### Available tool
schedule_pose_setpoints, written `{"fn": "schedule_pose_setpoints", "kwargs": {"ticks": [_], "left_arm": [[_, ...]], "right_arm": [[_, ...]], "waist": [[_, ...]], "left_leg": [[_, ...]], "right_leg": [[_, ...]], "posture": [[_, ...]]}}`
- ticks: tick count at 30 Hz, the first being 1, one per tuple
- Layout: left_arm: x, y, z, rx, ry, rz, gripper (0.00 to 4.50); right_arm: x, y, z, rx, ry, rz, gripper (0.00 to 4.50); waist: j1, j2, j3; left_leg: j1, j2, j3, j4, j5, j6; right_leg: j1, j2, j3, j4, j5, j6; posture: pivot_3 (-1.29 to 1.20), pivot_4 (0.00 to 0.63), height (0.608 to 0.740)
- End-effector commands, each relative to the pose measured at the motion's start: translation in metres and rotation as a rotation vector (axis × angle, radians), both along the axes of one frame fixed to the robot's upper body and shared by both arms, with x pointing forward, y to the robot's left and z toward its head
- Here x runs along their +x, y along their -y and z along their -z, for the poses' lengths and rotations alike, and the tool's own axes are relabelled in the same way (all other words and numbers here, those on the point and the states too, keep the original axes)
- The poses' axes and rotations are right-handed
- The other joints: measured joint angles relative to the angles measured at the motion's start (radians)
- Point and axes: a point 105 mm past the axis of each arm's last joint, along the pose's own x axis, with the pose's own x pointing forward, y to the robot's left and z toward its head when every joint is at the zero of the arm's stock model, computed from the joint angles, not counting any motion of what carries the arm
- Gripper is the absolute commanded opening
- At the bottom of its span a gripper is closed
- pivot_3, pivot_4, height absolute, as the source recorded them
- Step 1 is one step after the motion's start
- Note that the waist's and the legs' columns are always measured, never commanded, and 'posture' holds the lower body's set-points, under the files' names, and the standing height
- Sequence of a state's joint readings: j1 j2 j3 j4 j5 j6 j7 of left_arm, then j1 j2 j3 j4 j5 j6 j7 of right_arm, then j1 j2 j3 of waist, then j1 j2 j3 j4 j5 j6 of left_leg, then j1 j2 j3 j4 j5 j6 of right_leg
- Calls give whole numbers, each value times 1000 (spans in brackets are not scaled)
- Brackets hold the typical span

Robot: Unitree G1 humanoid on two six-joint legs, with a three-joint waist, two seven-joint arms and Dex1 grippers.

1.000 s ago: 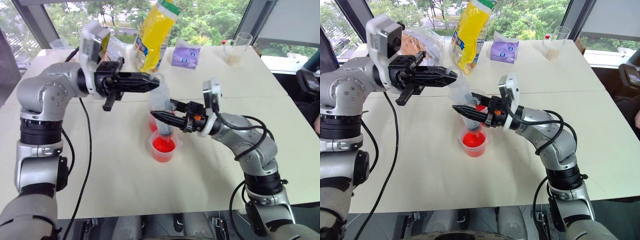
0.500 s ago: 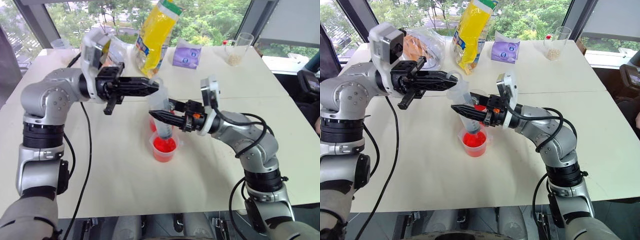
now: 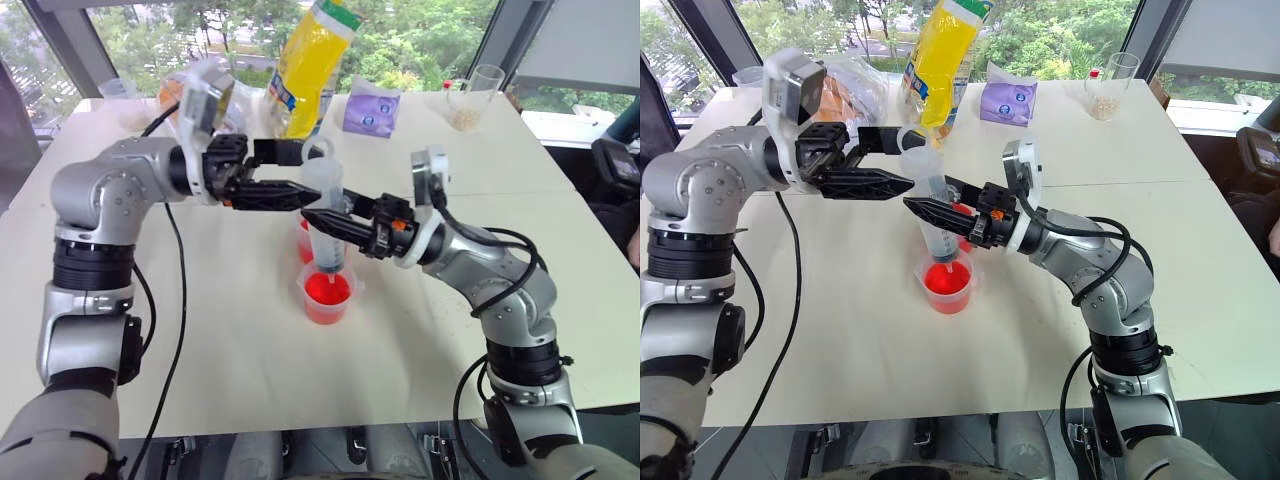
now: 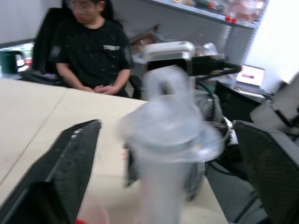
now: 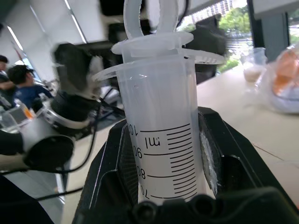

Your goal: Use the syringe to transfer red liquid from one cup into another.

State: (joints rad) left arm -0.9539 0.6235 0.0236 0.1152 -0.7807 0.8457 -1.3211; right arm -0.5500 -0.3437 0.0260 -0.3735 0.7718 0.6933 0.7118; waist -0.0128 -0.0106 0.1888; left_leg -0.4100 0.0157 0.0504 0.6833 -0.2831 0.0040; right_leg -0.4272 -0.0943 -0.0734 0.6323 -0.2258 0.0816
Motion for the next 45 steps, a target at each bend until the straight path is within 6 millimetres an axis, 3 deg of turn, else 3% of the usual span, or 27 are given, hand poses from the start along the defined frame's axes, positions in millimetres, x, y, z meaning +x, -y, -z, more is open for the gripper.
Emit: {"fn": "schedule_pose_setpoints", "kwargs": {"ticks": [1,8,12,15,18,21,26,33,38,43,44,45], "left_arm": [[2,-23,-31,-66,83,-91,4410],[0,-45,-35,-55,95,-175,4410],[-12,-48,-21,-18,75,-170,4410],[-19,-44,-2,30,65,-170,4410],[-22,-43,4,21,49,-184,4410],[-24,-44,9,20,38,-198,4410],[-28,-44,20,32,34,-222,4410],[-30,-42,20,-9,17,-237,4410],[-32,-41,24,1,13,-252,4410],[-34,-39,29,22,6,-254,4410],[-36,-39,32,34,6,-253,4500],[-37,-39,34,46,6,-253,4500]], "right_arm": [[-8,0,-15,33,45,-22,1400],[-6,1,-20,41,33,-11,1400],[4,10,-53,152,-4,36,1400],[38,36,-83,186,-132,210,1400],[67,63,-82,119,-299,396,1400],[83,85,-65,-3,-452,521,1400],[99,136,5,-338,-692,825,1400],[99,167,74,-454,-900,939,1400],[93,171,98,-520,-959,941,1400],[89,172,107,-539,-973,936,1400],[90,172,104,-536,-963,932,2445],[89,172,99,-538,-944,927,2885]], "waist": [[0,0,0],[2,0,0],[0,0,0],[-1,0,0],[5,0,0],[3,0,0],[0,0,0],[0,0,0],[-1,0,0],[2,0,0],[2,0,0],[2,0,0]], "left_leg": [[0,0,0,0,0,0],[0,0,0,0,0,0],[0,0,0,0,0,0],[0,1,0,0,0,0],[0,1,0,0,0,-1],[0,0,1,-1,0,0],[-1,0,3,-1,-1,2],[-1,0,3,-1,-2,3],[-1,0,3,-1,-2,3],[-1,0,2,-1,-2,3],[-1,0,2,-1,-2,3],[-1,0,2,-1,-2,3]], "right_leg": [[0,0,0,0,0,0],[0,0,0,0,0,0],[0,-1,0,0,0,0],[0,-2,0,0,0,0],[0,-2,0,1,0,-1],[0,-3,1,0,0,-1],[-1,-3,2,-1,0,-1],[-1,-2,2,-2,0,0],[-1,-2,2,-2,0,0],[-1,-1,2,-2,0,0],[-1,-2,2,-2,0,0],[-1,-2,2,-2,0,0]], "posture": [[0,150,740],[0,150,740],[0,150,740],[0,150,740],[0,150,740],[0,150,740],[0,150,740],[0,150,740],[0,150,740],[0,150,740],[0,150,740],[0,150,740]]}}
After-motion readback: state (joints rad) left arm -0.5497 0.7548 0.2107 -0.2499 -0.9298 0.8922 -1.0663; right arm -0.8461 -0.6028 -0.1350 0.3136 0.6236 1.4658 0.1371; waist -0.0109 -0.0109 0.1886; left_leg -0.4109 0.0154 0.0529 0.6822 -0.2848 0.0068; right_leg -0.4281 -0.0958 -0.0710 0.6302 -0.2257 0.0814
